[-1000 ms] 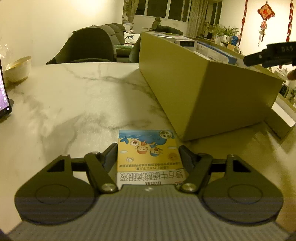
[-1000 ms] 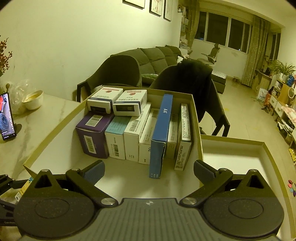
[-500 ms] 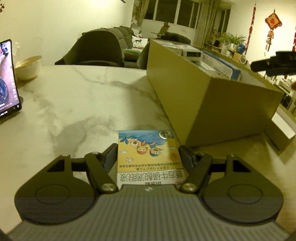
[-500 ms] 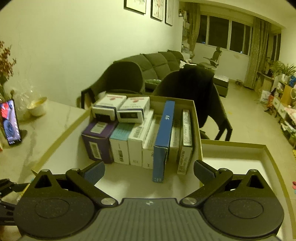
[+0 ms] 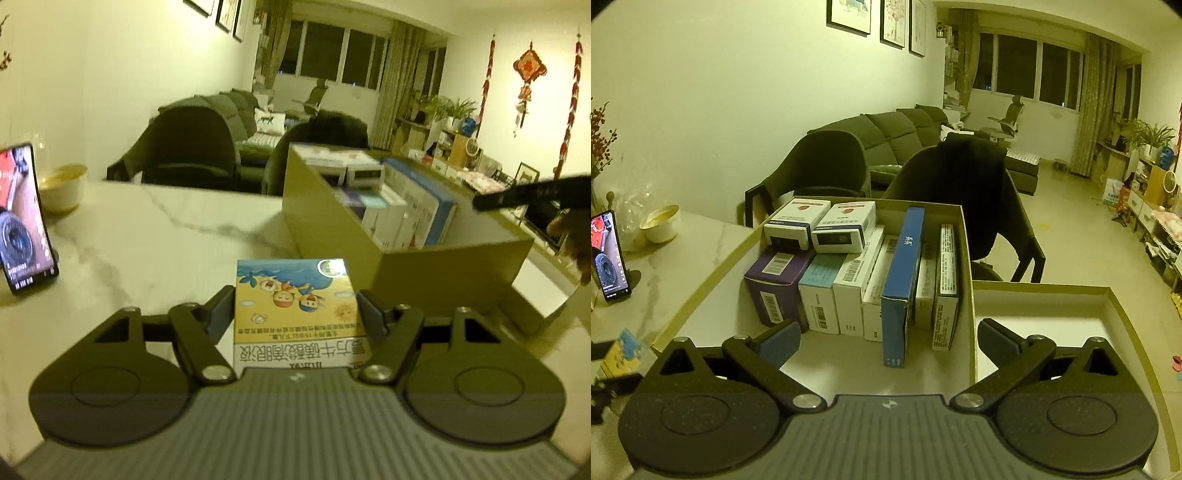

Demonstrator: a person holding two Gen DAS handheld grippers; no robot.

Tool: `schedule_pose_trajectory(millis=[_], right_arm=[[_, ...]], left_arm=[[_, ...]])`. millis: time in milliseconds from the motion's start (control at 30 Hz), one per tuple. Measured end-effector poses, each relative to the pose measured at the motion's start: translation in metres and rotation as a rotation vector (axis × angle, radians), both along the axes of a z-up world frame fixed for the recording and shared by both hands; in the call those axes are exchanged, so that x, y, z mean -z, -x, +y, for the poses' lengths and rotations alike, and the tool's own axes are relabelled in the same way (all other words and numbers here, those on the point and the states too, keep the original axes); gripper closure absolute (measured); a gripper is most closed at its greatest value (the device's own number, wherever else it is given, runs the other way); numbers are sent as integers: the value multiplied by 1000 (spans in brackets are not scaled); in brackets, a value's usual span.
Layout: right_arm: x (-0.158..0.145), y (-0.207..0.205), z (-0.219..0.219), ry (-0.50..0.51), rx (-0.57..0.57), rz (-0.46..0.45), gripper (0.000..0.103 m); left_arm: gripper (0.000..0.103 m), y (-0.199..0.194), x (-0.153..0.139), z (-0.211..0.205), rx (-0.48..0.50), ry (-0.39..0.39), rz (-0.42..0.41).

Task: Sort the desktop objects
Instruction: 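Lift the yellow-white box with the left gripper over the tan box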

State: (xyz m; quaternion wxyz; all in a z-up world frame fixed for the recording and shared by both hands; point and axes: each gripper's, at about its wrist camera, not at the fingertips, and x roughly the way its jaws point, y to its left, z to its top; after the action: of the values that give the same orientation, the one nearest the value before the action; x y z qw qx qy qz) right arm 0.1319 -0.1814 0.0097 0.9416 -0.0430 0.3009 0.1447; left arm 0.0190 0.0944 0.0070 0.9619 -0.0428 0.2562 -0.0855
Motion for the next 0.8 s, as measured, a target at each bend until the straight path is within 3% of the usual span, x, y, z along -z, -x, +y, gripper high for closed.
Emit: schedule_pose_trajectory(millis=[333,567,800], right_arm=[[0,2,1,-2,-8,-2,1],[-4,3,-8,-23,4,-12,1],[-7,4,-14,-37,16,-20,1]], left_arm=[[33,-21,-38,-18,57,1,-49],[33,-63,-50,-42,124,52,2],[33,-105,-49,-70,148,27,58]])
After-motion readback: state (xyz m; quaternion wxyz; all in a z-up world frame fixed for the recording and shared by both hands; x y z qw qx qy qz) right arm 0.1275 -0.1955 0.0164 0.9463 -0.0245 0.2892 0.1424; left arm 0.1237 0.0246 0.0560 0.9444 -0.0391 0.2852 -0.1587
